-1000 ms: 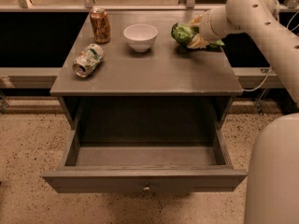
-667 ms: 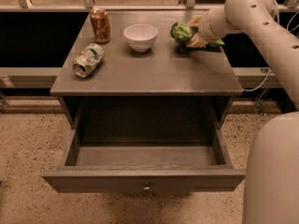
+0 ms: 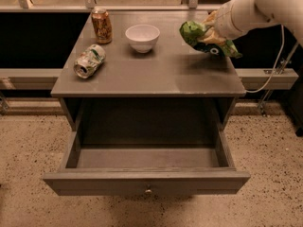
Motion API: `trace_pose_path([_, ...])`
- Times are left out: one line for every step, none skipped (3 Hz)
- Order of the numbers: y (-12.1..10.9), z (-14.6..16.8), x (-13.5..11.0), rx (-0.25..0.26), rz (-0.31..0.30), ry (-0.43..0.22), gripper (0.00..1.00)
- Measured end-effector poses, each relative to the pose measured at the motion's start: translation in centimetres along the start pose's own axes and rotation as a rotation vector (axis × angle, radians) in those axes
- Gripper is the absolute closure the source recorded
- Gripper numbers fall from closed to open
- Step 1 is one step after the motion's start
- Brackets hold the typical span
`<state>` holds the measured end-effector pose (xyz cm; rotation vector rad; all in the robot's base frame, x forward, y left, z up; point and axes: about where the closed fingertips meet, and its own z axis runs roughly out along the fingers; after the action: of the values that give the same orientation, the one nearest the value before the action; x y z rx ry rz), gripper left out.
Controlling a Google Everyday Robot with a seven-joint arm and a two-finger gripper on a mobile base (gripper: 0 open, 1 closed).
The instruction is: Place green rice chip bag into top drawer
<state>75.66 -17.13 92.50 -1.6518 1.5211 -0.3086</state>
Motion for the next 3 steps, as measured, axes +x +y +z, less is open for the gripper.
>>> trace_pose_path([3.2,-6.8,-2.8,-0.086,0.056,-0.023,1.0])
trace_pose_path([8.5,-10.1,-4.4,-0.181,0.123,-0.107,1.0])
trace_pose_path([14.6,-12.6,-6.6,-0.273,0.178,-0.258,1.0])
